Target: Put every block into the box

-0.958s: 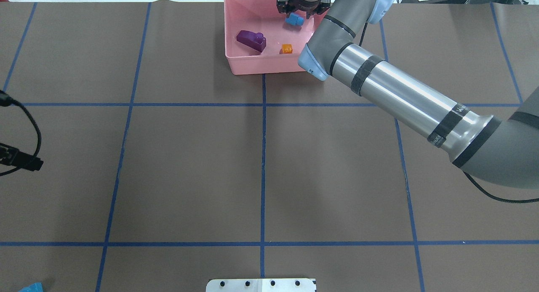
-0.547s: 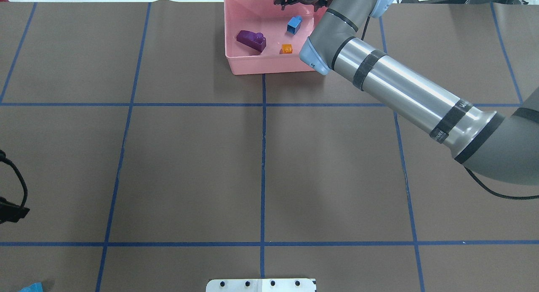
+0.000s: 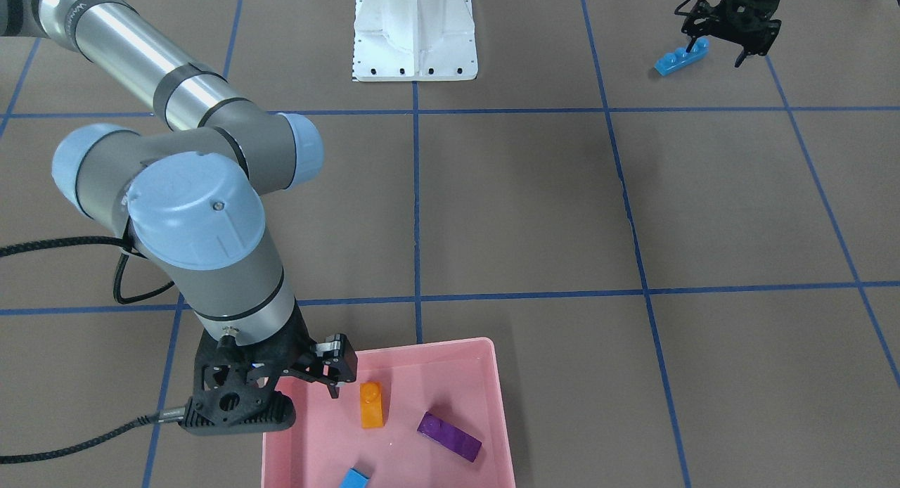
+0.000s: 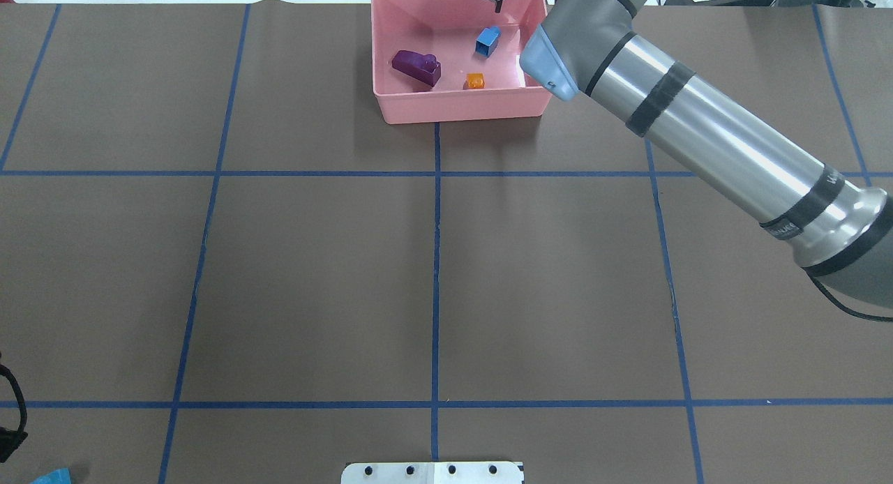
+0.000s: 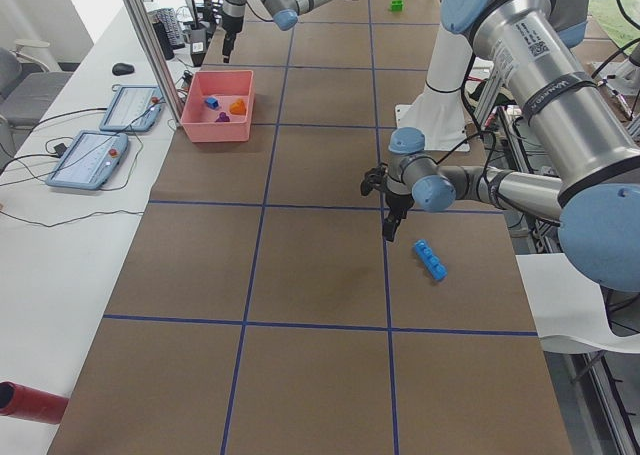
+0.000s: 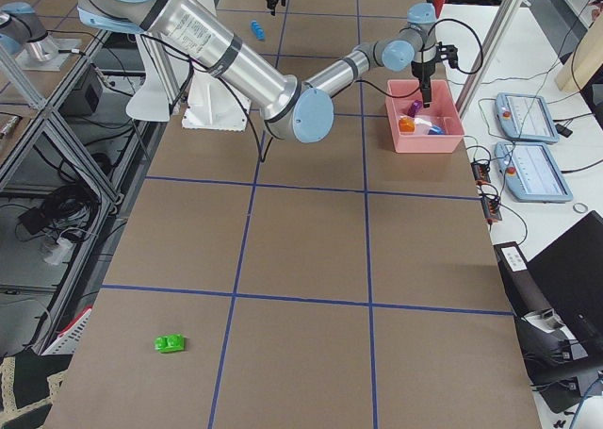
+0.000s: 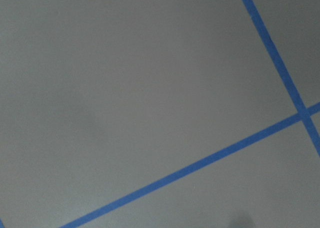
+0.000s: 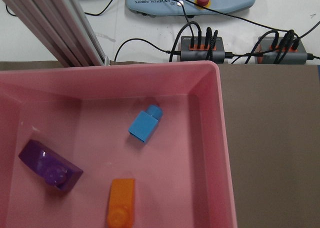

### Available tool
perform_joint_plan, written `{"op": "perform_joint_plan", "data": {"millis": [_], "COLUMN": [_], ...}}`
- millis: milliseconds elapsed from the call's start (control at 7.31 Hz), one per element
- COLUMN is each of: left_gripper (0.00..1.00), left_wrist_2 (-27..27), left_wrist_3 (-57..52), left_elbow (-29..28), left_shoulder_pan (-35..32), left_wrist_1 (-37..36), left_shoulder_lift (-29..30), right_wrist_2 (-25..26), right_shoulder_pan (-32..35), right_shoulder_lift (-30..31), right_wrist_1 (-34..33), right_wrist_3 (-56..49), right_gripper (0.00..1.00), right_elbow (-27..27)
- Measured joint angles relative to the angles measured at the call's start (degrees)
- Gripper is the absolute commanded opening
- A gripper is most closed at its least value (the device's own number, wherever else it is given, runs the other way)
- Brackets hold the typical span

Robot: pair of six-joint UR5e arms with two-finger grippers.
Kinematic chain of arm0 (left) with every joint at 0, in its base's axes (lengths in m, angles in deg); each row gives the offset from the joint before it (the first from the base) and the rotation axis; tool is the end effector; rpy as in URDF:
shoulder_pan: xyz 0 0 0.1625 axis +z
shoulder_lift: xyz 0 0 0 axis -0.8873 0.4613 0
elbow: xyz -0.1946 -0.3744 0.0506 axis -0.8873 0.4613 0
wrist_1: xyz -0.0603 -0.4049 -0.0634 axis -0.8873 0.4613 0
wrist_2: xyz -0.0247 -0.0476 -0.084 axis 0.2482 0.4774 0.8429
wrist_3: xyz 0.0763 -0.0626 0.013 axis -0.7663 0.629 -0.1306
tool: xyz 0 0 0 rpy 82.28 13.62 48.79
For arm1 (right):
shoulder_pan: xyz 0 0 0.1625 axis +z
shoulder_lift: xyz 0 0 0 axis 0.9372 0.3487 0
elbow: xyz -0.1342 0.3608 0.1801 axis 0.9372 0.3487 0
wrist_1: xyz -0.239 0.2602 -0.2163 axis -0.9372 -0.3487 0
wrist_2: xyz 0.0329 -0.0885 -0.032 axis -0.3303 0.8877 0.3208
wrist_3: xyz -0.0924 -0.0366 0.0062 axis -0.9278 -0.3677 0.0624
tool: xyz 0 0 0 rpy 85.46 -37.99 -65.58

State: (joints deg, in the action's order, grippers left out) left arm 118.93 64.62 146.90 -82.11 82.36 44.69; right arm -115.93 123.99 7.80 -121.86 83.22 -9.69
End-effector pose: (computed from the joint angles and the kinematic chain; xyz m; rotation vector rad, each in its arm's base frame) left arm 0.2134 -0.1903 0.4976 0.1182 0.6779 0.4822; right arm -0.3953 -0.7164 0.1697 0.2708 -0.7547 0.0991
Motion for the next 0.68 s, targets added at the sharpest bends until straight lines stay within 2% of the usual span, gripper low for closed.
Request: {"op": "perform_joint_plan", "data": {"millis": [274,684], "left_gripper": [1.00,1.00], "left_wrist_2": [-7.73,-10.85], "left_wrist_3": [9.40,13.09], "left_elbow": [-1.77,-7.04], "left_shoulder_pan": [11.68,17.97], "left_wrist_1": [3.24,9.23], "left_shoulder_lift": [-1.03,-1.33], "right_wrist_2": [-1.28,-2.95], "right_shoulder_pan": [1.10,4.15], "right_shoulder_lift": [9.90,22.76], "right_wrist_1": [-8.66,-16.00], "right_wrist_3": [-6.43,-16.48], "right_gripper": [1.00,1.00], "right_elbow": [-14.07,-27.75]}}
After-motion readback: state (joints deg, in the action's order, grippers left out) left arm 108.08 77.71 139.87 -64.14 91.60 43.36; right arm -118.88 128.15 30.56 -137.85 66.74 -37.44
